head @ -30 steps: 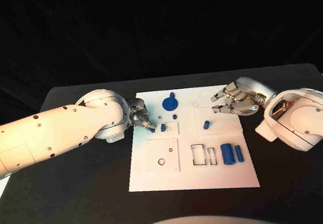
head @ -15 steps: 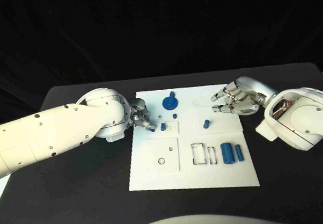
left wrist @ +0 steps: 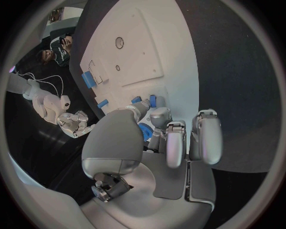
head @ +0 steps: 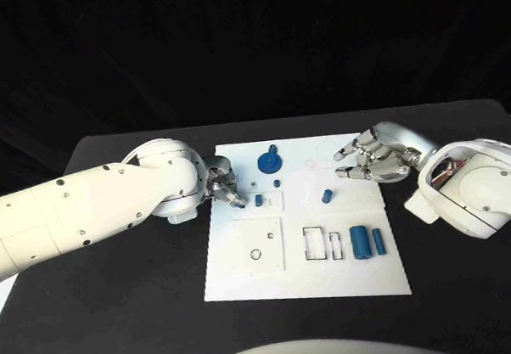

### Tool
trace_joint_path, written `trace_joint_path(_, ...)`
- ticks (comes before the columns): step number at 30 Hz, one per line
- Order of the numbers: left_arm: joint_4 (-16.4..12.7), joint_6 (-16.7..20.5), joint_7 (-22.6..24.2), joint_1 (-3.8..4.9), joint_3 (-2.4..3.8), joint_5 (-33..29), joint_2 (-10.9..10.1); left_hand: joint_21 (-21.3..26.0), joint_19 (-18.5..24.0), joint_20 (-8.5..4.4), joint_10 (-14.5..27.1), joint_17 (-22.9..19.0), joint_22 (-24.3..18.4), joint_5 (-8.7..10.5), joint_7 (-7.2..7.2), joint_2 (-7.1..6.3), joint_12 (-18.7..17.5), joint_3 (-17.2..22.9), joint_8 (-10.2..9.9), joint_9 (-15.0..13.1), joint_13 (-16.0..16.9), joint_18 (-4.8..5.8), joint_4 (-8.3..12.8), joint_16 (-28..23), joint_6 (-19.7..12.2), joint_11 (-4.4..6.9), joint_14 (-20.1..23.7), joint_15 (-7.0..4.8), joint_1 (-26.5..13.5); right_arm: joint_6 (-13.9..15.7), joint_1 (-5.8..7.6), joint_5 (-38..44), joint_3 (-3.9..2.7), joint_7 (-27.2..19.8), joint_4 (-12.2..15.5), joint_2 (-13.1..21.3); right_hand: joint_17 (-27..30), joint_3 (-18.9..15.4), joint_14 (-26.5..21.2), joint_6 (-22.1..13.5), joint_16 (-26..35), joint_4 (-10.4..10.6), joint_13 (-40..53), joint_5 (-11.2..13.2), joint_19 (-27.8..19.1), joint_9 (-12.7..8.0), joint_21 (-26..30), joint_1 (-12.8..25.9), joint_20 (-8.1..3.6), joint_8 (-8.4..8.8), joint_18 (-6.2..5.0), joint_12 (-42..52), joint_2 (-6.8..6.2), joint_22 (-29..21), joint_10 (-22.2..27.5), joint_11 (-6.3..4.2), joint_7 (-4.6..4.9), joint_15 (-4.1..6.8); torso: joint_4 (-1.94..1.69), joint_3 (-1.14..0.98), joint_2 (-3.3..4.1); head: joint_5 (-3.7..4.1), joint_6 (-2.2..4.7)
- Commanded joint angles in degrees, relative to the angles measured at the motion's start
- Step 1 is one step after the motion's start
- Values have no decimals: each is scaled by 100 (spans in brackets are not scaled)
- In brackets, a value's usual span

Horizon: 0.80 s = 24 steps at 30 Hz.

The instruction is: Assemble the parts on the task board

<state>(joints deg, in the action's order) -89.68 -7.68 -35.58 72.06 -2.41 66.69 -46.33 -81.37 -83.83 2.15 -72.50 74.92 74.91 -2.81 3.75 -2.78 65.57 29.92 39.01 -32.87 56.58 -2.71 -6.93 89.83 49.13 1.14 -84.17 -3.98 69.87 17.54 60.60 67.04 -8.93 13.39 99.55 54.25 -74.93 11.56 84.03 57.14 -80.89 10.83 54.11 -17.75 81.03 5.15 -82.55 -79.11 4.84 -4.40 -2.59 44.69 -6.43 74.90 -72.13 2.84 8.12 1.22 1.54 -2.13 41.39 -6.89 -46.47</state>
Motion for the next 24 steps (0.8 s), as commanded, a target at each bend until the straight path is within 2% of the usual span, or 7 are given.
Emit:
trace_joint_path(1, 4, -239, -45, -24, -18, -30, 23, -12, -70, -20, -35, 1508, 493, -5, -71, 24, 2, 556, 28, -8, -7, 5, 483, 17, 18, -6, -583, -40, 21, -83, -6, 19, 0, -53, 5, -6, -492, 5, 387, 31, -26, 34, 4, -16, -40, 6, 20, -45, 2, 28, -81, -9, 7, 41, 43, -4, -2, 17, -1, 0, 1, -10, -4)
trace_joint_path(8, 49, -232, -62, -24, -17, -40, 77, -13, -73, -22, -47, 1508, 499, -1, -70, 48, 11, 602, 48, -19, 3, 6, 440, 17, 22, -7, -583, -40, -56, -89, -9, 19, 0, -50, 11, -12, -492, 5, 387, 31, -26, 34, 4, -16, -40, 6, 20, -45, 2, 28, -81, -8, 7, 41, 43, -4, -2, 17, 7, -1, -1, -31, -9)
trace_joint_path(16, 123, -439, -93, -23, -17, -60, 154, -29, -85, -24, -76, 1508, 520, 0, -81, 37, 44, 618, 81, -36, 38, 11, 412, 17, 43, -1, -583, -43, -145, -90, -12, 19, 3, -30, 7, -11, -497, 6, 386, 33, -29, 37, 8, -23, -40, 6, 21, -46, 3, 27, -81, -2, 7, 40, 41, -4, -1, 16, 7, -2, -1, -25, -28)
trace_joint_path(21, 155, -514, -99, -22, -17, -87, 190, -70, -116, -33, -140, 1508, 573, -16, -118, -41, 115, 640, 133, -59, 120, 23, 415, 17, 101, 28, -583, -59, -277, -88, -15, 19, 6, -27, 9, -8, -497, 6, 386, 33, -29, 37, 8, -23, -40, 6, 21, -46, 3, 27, -81, -2, 7, 40, 41, -4, -1, 16, 4, -3, -3, -16, -27)
trace_joint_path(24, 168, -503, -100, -22, -17, -95, 203, -104, -143, -49, -203, 1508, 617, -62, -152, -144, 162, 672, 153, -58, 181, 33, 451, 17, 159, 58, -583, -77, -392, -86, -16, 19, 7, -24, 13, -5, -497, 6, 386, 33, -29, 37, 8, -23, -40, 6, 21, -46, 3, 27, -81, -2, 7, 40, 41, -4, -1, 16, 5, -3, 2, -13, -30)
